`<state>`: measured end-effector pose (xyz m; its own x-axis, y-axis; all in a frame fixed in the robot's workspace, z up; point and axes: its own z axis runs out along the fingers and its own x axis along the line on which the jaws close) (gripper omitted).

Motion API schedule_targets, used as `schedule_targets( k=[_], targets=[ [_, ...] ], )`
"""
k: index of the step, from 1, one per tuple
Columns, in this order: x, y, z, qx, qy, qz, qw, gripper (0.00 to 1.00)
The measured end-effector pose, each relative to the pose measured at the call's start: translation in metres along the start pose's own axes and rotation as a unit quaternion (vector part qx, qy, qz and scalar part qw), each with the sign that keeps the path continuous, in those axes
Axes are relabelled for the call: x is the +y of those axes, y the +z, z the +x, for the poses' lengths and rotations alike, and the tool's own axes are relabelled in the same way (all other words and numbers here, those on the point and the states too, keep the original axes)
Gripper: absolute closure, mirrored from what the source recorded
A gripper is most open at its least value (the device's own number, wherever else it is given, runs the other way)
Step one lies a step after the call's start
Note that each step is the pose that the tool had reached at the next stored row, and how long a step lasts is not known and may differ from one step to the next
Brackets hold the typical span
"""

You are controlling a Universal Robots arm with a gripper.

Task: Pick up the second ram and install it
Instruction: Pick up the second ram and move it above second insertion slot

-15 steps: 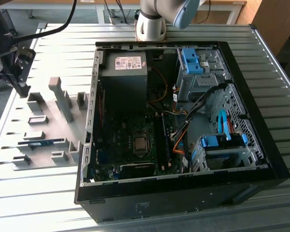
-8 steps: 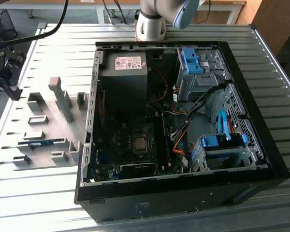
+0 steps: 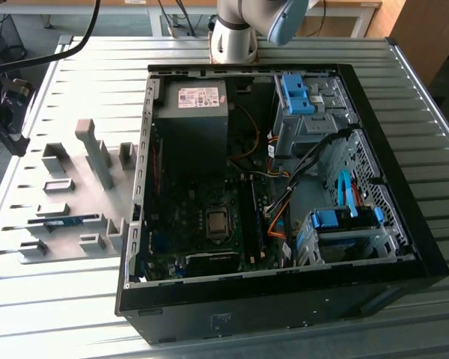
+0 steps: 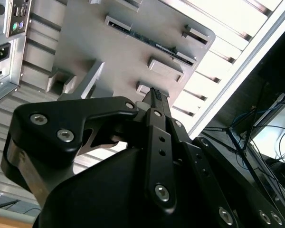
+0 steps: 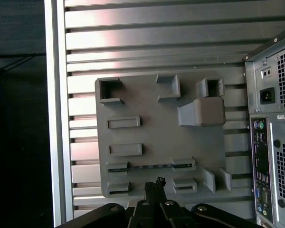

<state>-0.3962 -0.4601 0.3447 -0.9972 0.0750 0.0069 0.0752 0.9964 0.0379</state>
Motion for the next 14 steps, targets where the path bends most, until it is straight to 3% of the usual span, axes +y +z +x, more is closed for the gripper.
schedule_targets(
  k=[14],
  targets=[
    [0.0000, 0.0000, 0.0001, 0.0003, -0.008, 0.0001, 1.0000, 0.89]
  ],
)
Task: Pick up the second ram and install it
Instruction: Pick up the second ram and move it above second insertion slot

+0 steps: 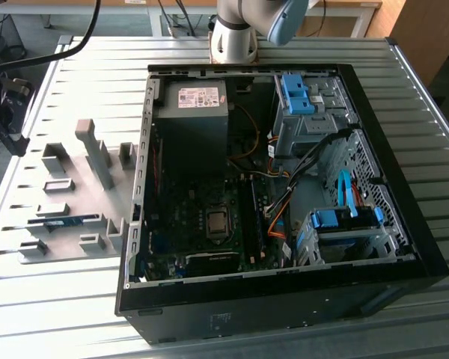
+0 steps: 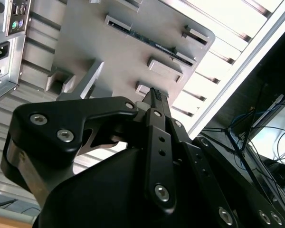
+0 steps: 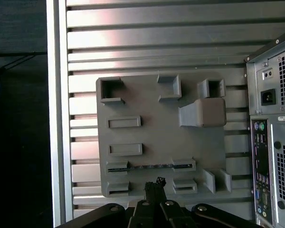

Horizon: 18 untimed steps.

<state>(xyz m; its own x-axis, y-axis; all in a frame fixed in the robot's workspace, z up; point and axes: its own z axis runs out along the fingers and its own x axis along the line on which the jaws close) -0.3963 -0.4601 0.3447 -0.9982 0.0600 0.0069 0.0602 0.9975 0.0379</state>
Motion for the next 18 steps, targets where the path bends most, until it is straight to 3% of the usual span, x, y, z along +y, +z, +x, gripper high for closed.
schedule_targets(
  k=[18],
  targets=[
    [-0.0003, 0.0000, 0.0008, 0.0017, -0.045, 0.0003, 0.9990, 0.89]
  ],
)
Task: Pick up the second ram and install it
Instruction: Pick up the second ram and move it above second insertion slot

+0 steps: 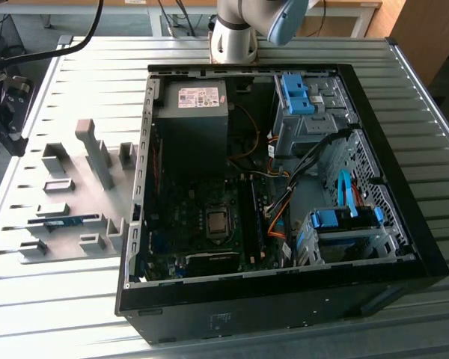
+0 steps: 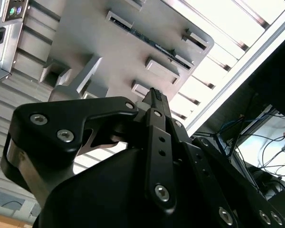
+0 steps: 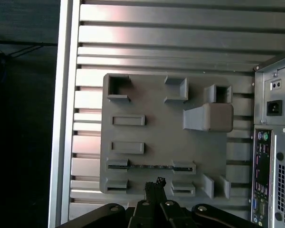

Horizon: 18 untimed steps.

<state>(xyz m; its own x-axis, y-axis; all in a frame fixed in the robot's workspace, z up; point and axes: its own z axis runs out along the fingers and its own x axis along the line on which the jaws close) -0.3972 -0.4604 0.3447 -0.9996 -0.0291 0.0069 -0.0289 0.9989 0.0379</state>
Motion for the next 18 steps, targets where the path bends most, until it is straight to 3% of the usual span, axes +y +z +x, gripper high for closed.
schedule_targets(
  k=[18],
  targets=[
    [-0.0002, 0.0000, 0.0003, 0.0011, -0.029, 0.0002, 0.9996, 0.89]
  ],
)
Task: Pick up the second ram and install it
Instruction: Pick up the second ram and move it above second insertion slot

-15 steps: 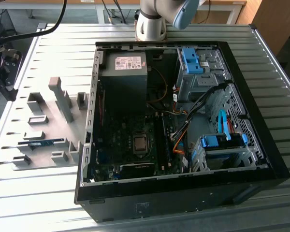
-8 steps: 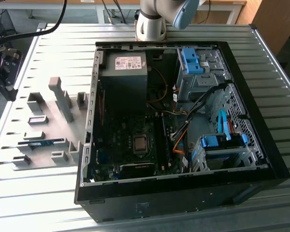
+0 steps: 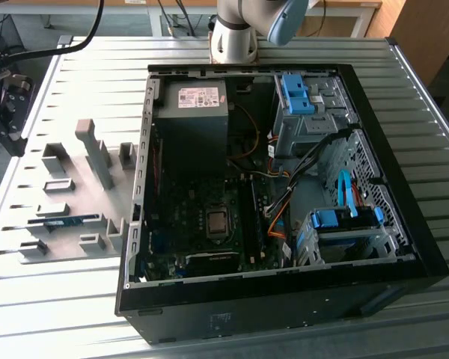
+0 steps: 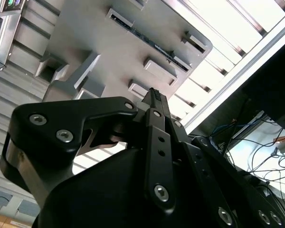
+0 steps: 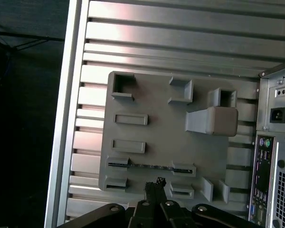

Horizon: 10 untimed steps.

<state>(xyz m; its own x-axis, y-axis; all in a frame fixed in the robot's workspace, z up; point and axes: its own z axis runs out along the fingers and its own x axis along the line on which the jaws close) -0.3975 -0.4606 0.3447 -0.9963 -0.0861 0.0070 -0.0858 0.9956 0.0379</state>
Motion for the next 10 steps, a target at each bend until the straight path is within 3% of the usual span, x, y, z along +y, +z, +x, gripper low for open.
schedule_targets(
  k=[10],
  targets=[
    [0.0000, 0.0001, 0.0000, 0.0006, -0.019, 0.0001, 0.9998, 0.89]
  ],
)
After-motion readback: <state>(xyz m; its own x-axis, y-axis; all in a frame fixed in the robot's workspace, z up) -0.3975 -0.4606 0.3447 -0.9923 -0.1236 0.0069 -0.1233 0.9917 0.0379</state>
